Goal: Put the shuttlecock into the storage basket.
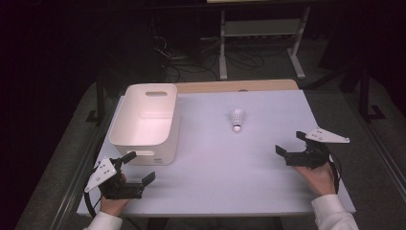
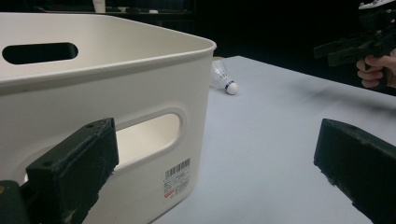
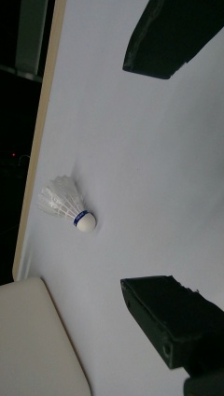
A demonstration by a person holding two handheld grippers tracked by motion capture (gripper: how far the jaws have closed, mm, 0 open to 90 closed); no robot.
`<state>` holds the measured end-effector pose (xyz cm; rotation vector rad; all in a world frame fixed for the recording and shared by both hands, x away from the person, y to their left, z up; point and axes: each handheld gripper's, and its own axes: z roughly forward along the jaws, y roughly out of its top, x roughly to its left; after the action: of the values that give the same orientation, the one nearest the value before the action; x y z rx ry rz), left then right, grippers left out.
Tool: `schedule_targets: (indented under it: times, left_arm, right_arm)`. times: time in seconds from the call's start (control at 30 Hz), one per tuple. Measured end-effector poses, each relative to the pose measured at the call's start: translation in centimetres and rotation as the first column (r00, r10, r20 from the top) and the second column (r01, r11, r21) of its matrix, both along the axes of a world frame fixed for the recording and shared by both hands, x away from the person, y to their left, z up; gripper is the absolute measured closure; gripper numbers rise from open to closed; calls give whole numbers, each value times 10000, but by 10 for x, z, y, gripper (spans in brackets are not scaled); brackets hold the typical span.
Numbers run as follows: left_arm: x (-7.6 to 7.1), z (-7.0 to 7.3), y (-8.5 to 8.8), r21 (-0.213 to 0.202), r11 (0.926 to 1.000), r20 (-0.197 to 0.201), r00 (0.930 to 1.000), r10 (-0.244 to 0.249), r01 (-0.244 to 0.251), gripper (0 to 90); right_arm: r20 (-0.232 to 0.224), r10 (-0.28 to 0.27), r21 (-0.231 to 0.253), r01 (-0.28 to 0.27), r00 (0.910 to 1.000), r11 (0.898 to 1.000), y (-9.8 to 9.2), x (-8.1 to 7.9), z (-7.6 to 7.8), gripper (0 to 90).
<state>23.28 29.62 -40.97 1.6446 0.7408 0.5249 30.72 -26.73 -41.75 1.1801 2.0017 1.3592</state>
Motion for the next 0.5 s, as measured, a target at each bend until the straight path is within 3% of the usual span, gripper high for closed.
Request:
schedule_targets:
  times: [0.27, 0.4, 0.5]
  left_arm:
    - [0, 0, 0, 89, 10000, 10, 10000, 43, -43, 0]
    - [0, 0, 0, -190, 9998, 6, 9999, 110, -110, 0]
    - [-1, 0, 1, -66, 9999, -4, 9999, 139, -139, 0]
  right_arm:
    - [-142, 182, -132, -184, 9997, 9997, 5, 11, 4, 0]
    - [-267, 258, -164, -262, 9993, 9995, 7, 16, 8, 0]
    - [-373, 312, -243, -322, 9988, 9992, 8, 20, 10, 0]
